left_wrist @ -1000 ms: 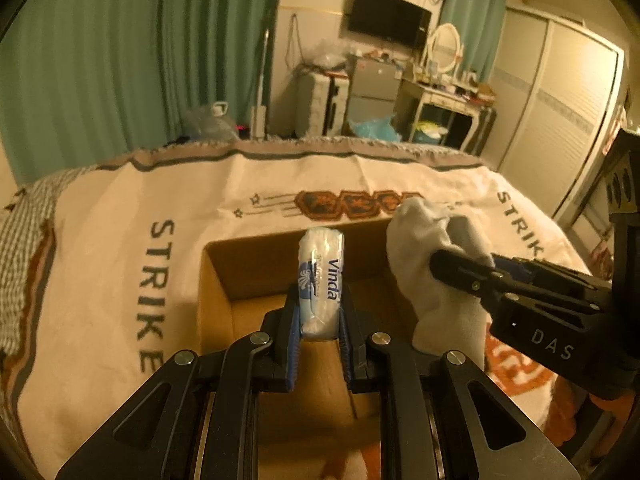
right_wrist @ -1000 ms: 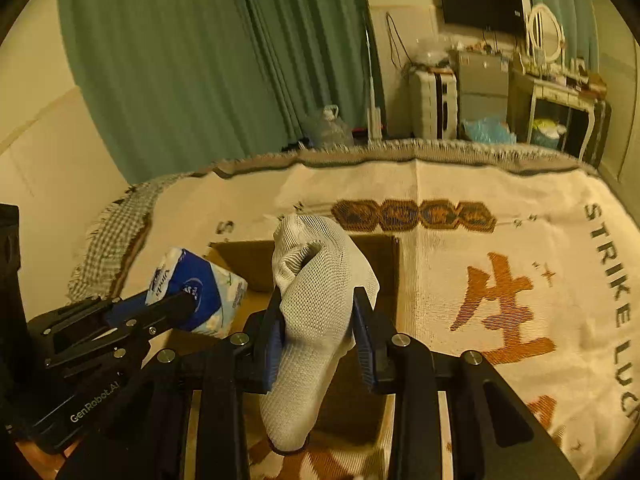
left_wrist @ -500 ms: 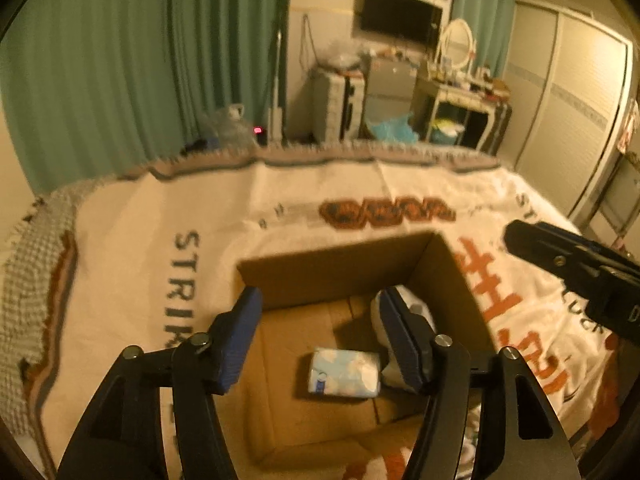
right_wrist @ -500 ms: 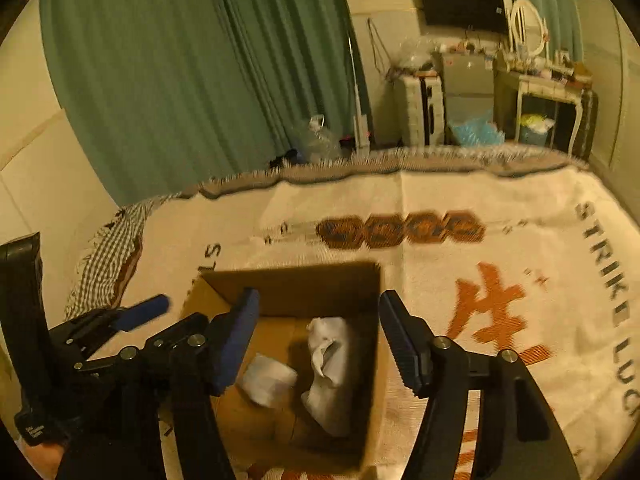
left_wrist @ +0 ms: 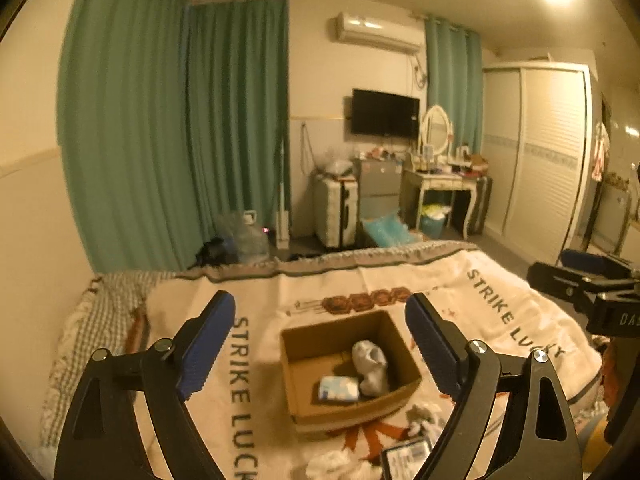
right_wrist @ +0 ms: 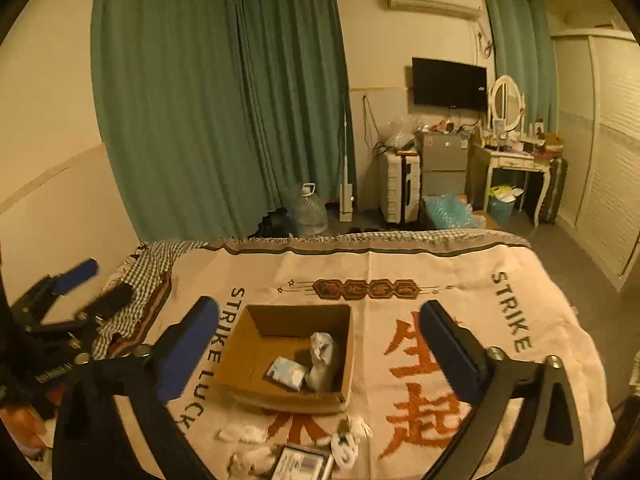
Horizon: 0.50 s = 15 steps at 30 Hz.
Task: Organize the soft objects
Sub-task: 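Move the right tool to the packaged tissue pack and grasp it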
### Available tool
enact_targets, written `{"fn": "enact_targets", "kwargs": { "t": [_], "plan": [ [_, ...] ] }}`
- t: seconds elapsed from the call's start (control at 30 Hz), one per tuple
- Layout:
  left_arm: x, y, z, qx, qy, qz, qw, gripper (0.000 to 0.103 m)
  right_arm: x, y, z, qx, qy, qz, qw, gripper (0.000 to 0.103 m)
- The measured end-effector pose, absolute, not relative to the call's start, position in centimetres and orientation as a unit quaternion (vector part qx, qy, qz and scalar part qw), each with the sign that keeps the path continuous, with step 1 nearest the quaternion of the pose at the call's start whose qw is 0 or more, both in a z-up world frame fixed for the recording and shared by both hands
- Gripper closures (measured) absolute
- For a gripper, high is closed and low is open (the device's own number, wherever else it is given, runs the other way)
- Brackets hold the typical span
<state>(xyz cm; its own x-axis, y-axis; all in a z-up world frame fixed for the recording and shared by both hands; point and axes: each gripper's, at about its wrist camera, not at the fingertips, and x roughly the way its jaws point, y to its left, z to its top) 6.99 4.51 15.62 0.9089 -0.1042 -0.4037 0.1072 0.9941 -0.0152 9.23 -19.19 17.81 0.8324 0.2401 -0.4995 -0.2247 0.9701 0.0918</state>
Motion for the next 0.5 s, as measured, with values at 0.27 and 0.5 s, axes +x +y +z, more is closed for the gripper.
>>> {"fn": "enact_targets", "kwargs": {
  "t": [0.27, 0.5],
  "plan": [
    [3.3, 5.1, 8.4, 0.01, 0.271, -0.042, 0.962, 0.015, 2.9, -17.6, 13.2, -0.009, 0.297, 0.118, 0.947, 0.0],
    [3.0, 5.0, -1.7, 0.019, 0.364, -0.03, 0.931, 0.015, 2.1, -14.7, 1.7, -0.036, 0.384, 0.117, 0.915, 0.0]
  ]
}}
